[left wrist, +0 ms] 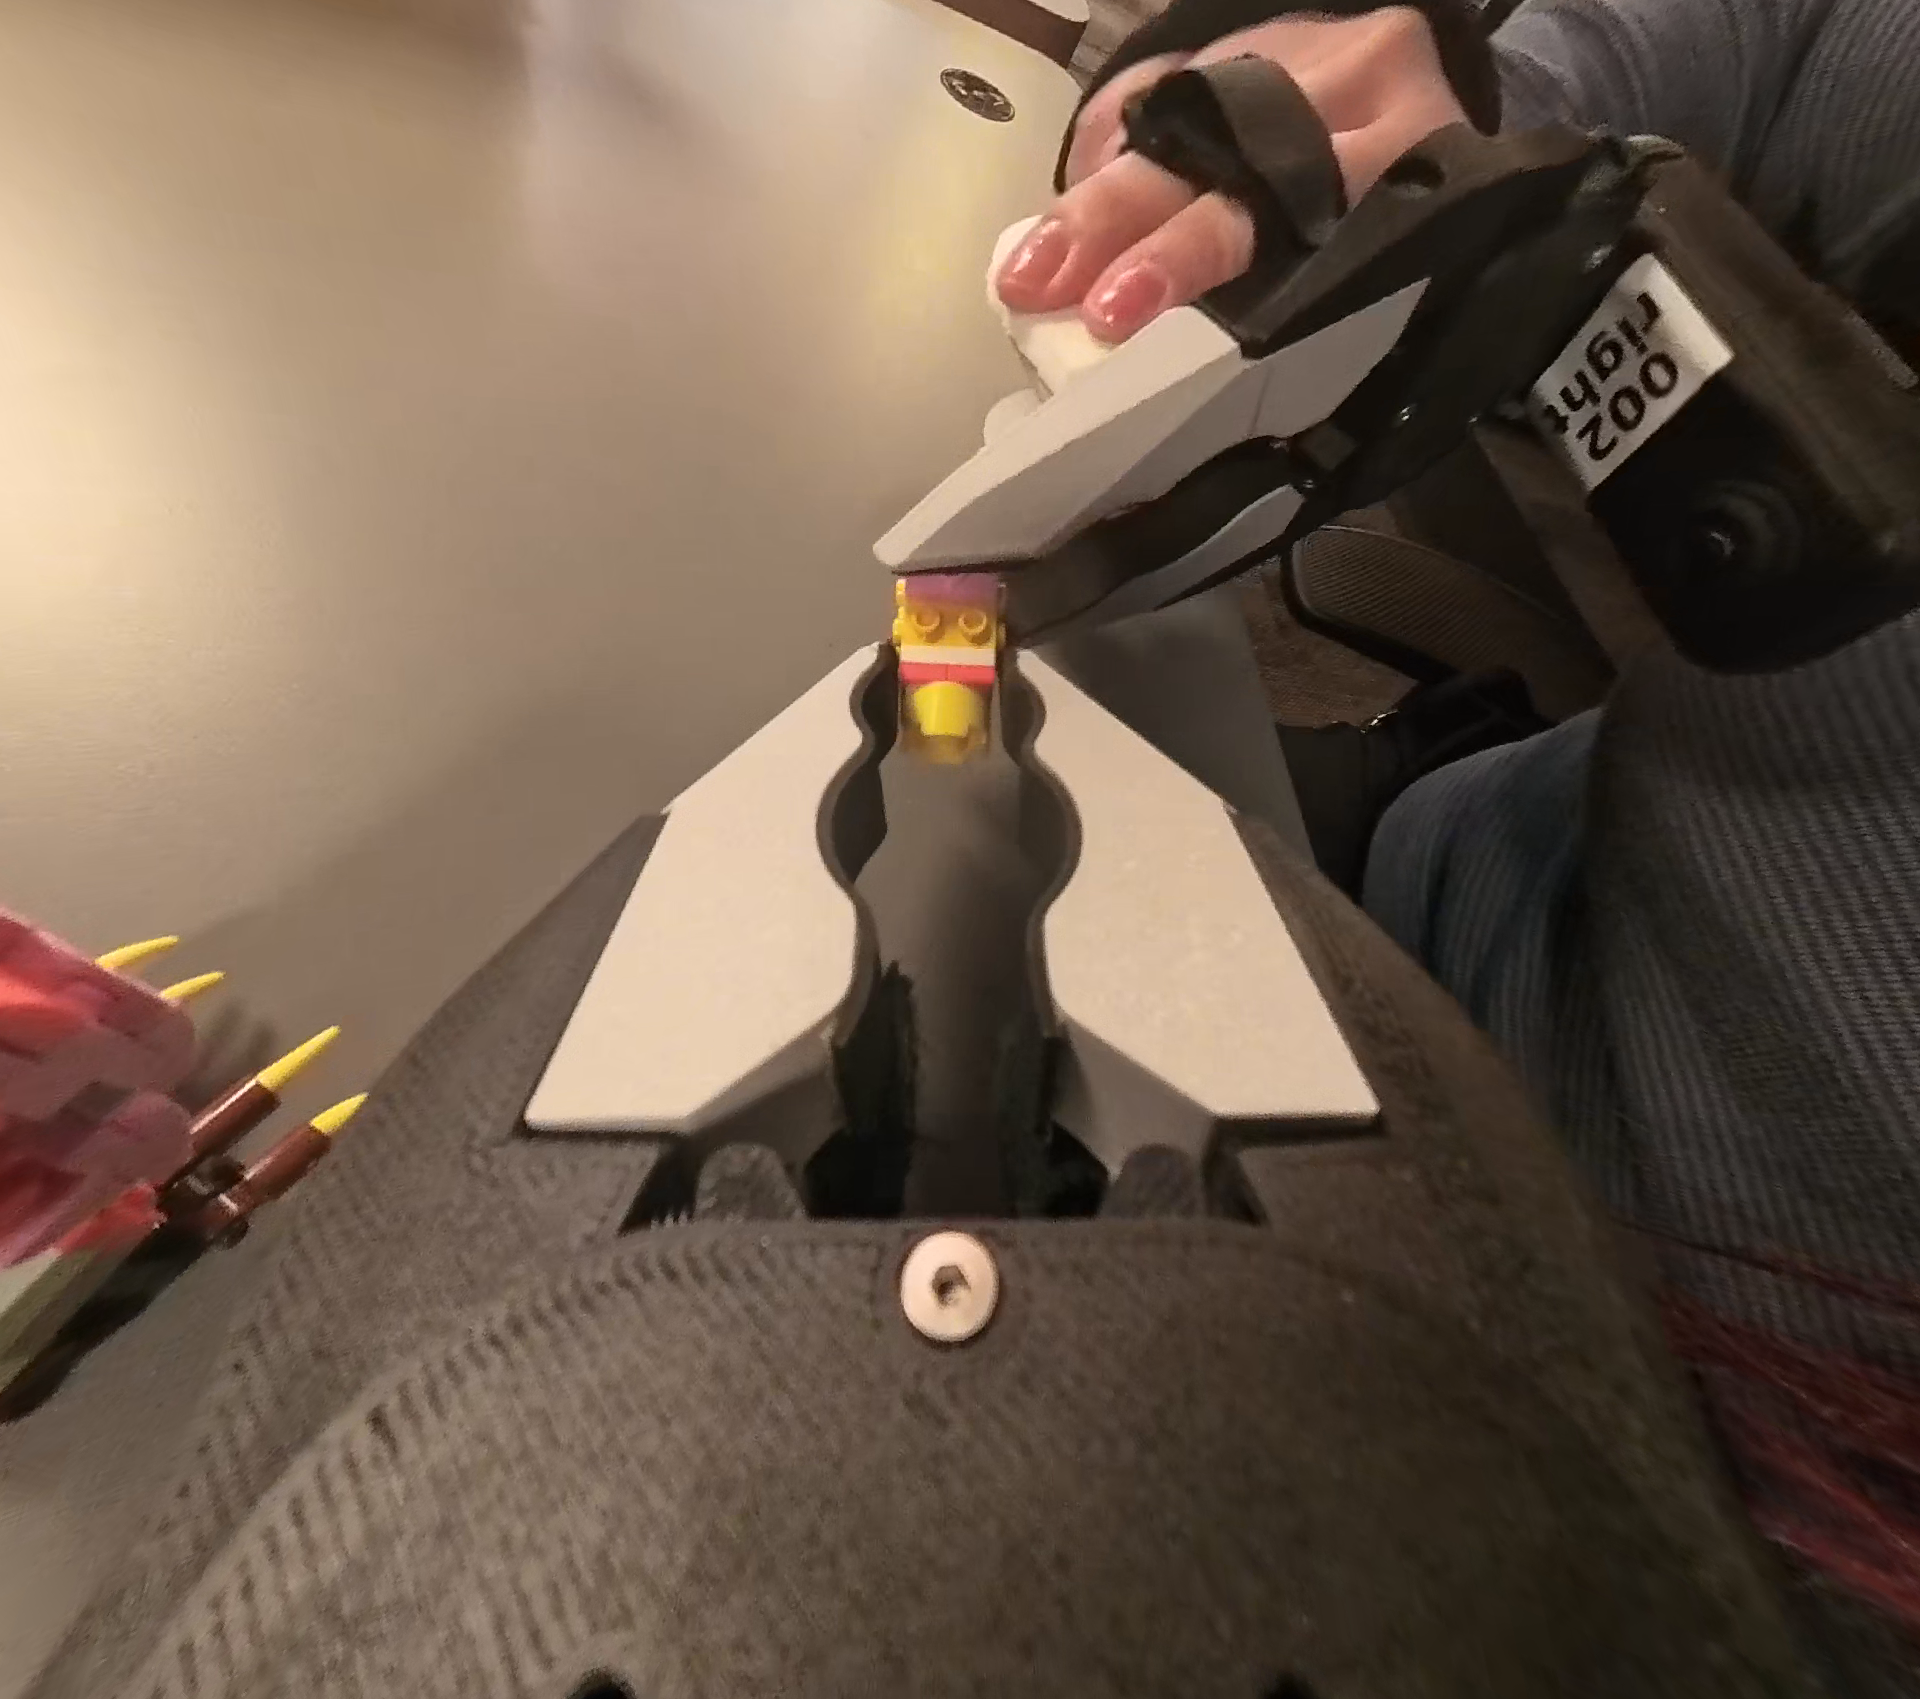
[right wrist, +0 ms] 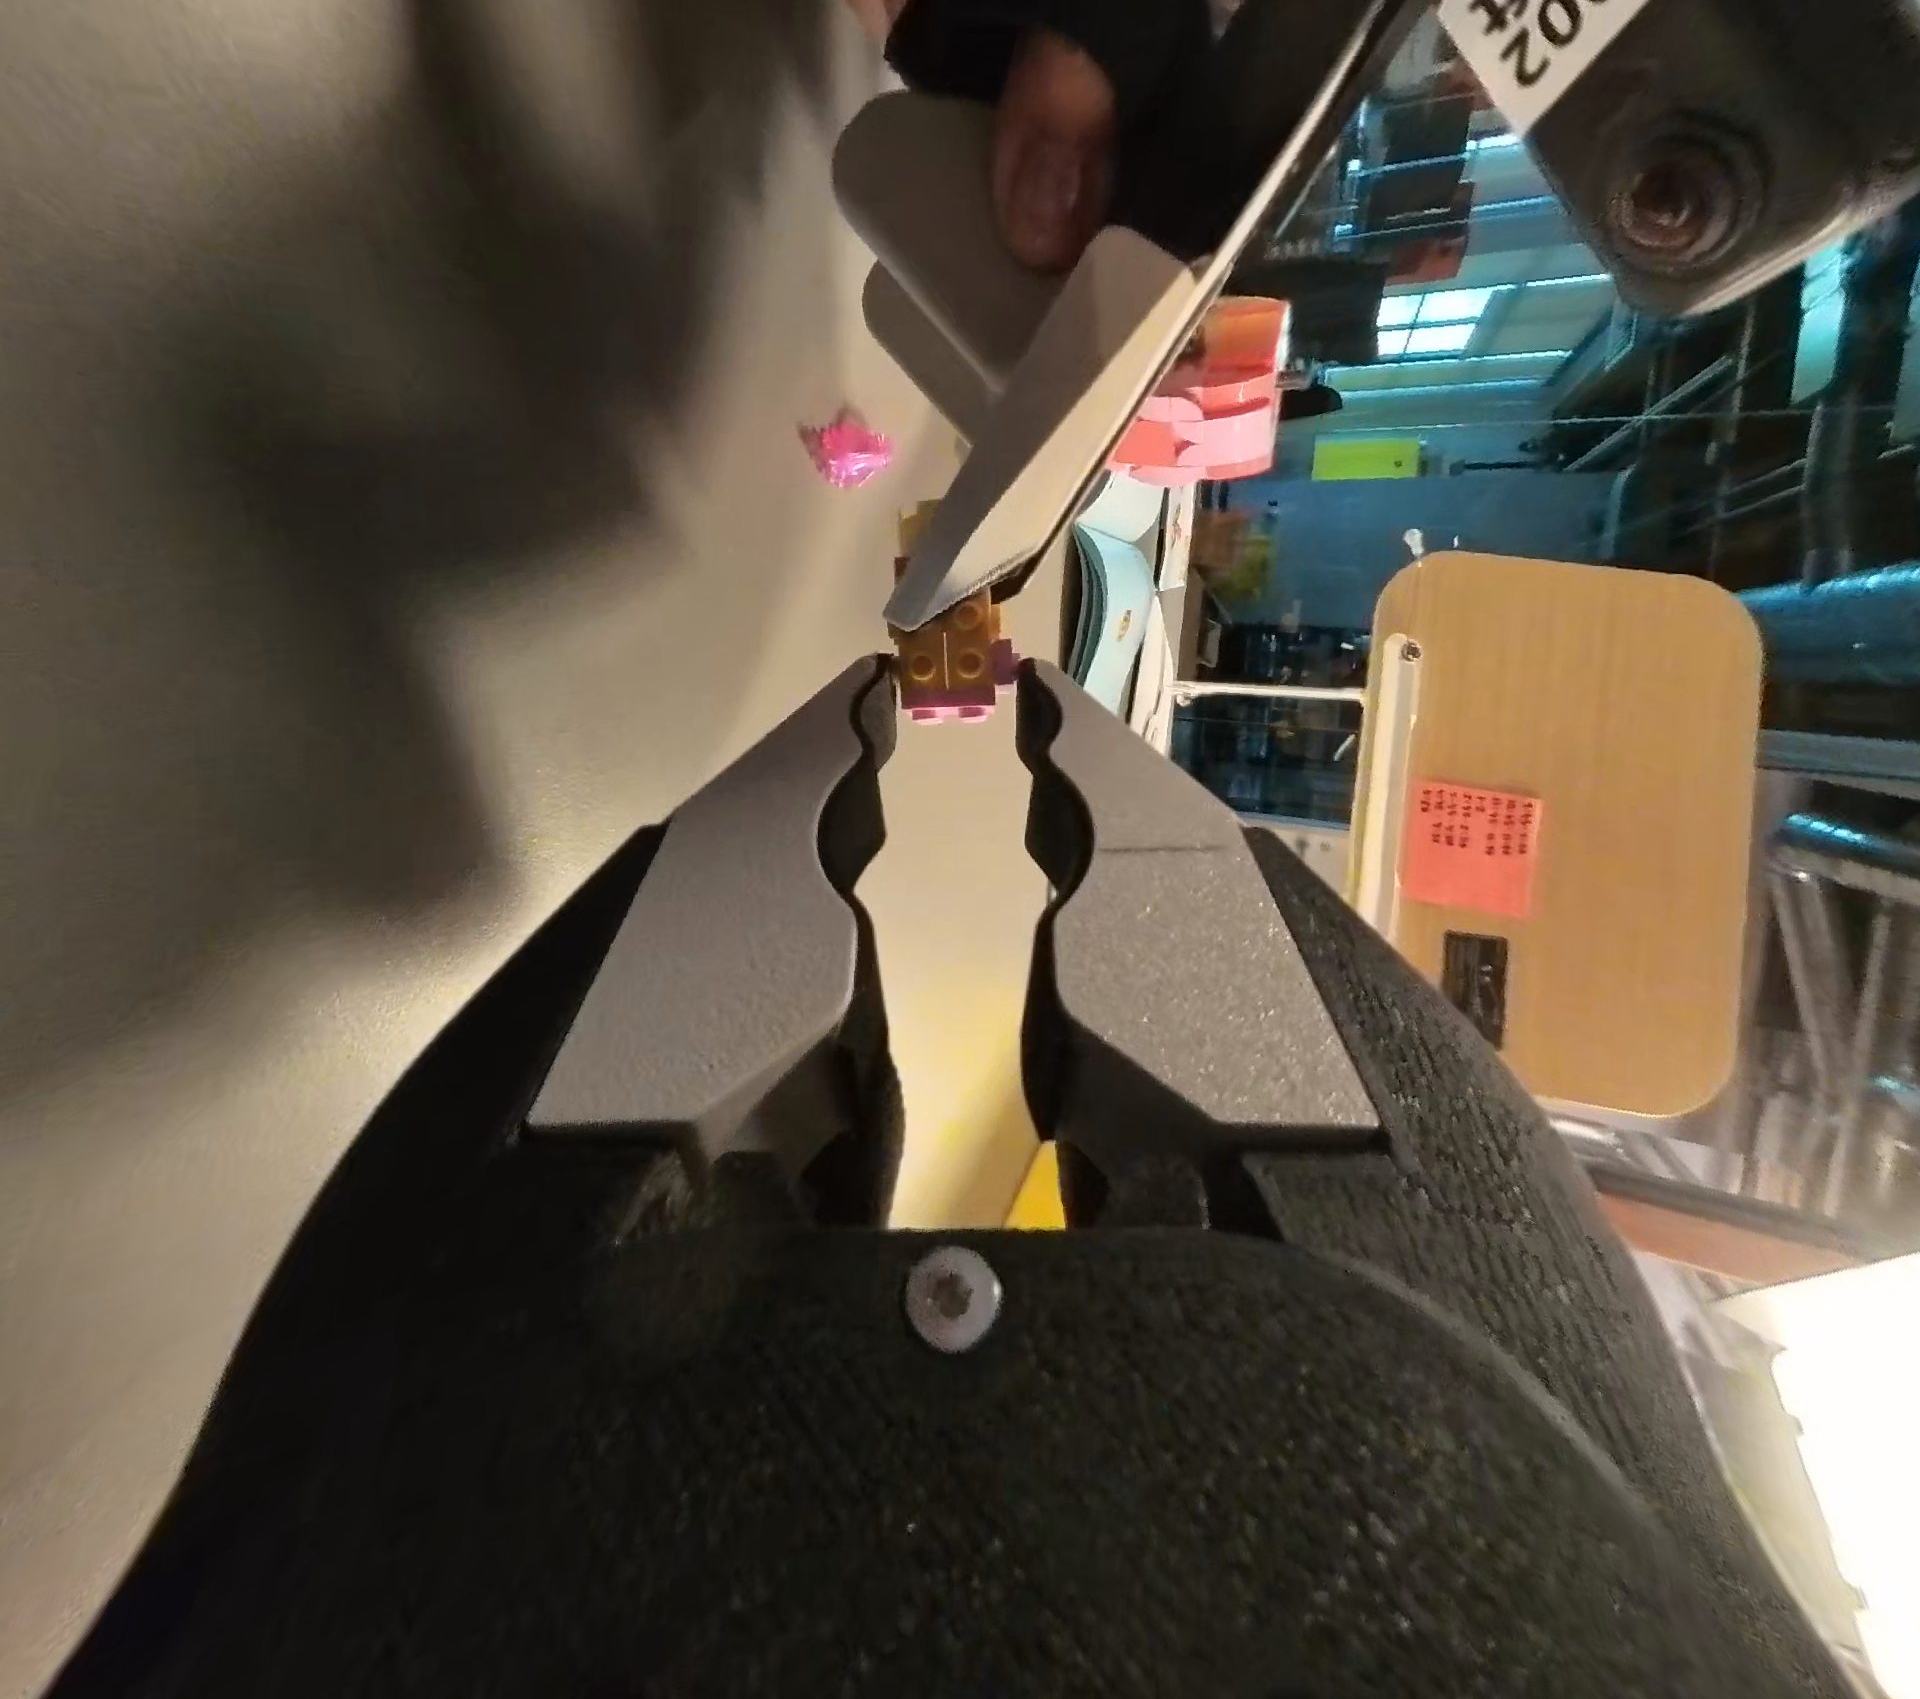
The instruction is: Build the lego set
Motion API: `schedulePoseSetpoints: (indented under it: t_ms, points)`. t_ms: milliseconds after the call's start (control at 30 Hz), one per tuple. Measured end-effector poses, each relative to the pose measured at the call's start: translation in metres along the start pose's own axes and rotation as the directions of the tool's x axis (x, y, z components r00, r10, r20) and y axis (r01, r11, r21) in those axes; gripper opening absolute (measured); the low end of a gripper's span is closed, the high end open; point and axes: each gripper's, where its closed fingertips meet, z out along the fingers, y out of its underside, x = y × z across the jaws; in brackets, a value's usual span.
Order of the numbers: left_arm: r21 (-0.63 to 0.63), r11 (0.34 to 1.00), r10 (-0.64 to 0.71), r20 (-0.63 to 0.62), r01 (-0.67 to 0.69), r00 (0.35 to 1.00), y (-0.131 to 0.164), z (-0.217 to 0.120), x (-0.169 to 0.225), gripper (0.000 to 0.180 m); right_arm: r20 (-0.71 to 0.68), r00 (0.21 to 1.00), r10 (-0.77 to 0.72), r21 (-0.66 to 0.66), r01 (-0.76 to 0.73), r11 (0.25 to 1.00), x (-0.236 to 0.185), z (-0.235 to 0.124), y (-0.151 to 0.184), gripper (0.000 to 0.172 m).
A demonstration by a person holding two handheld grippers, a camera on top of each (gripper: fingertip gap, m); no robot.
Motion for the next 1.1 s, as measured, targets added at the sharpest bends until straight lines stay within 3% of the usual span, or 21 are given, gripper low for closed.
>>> schedulePoseSetpoints:
  t_ms: [267, 400, 500, 600, 700, 767, 933, 1100]
  points:
    - [-0.02, 1.0, 0.018, 0.021, -0.018, 1.0, 0.003, 0.001, -0.002, 0.018, 0.002, 0.998, -0.064, -0.012, 0.064, 0.998, -0.002, 0.0, 0.0, 0.021]
    - [0.006, 1.0, 0.029, 0.035, -0.029, 0.999, -0.001, 0.0, -0.003, 0.018, -0.043, 0.999, 0.02, 0.033, -0.018, 0.999, 0.002, 0.001, 0.0, 0.023]
    - [0.035, 0.997, 0.065, 0.116, -0.07, 0.991, -0.006, -0.005, -0.013, 0.018, -0.096, 0.988, 0.12, 0.107, -0.11, 0.988, 0.008, -0.001, 0.004, 0.043]
    - [0.079, 0.988, 0.11, 0.215, -0.13, 0.97, -0.015, -0.014, -0.024, 0.018, -0.13, 0.939, 0.318, 0.188, -0.292, 0.938, 0.02, -0.006, 0.021, 0.056]
    - [0.154, 0.968, 0.143, 0.316, -0.199, 0.938, -0.028, -0.027, -0.033, 0.018, -0.164, 0.78, 0.604, 0.271, -0.553, 0.788, 0.042, -0.008, 0.053, 0.059]
    - [0.206, 0.951, 0.143, 0.369, -0.231, 0.918, -0.037, -0.037, -0.036, 0.018, -0.256, 0.663, 0.703, 0.342, -0.618, 0.708, 0.07, -0.012, 0.077, 0.058]
    - [0.305, 0.907, 0.133, 0.449, -0.292, 0.884, -0.051, -0.056, -0.041, 0.018, -0.395, 0.333, 0.857, 0.502, -0.703, 0.504, 0.119, -0.012, 0.131, 0.054]
    - [0.342, 0.875, 0.16, 0.465, -0.343, 0.871, -0.058, -0.062, -0.036, 0.018, -0.415, 0.129, 0.9, 0.583, -0.722, 0.372, 0.139, 0.007, 0.16, 0.044]
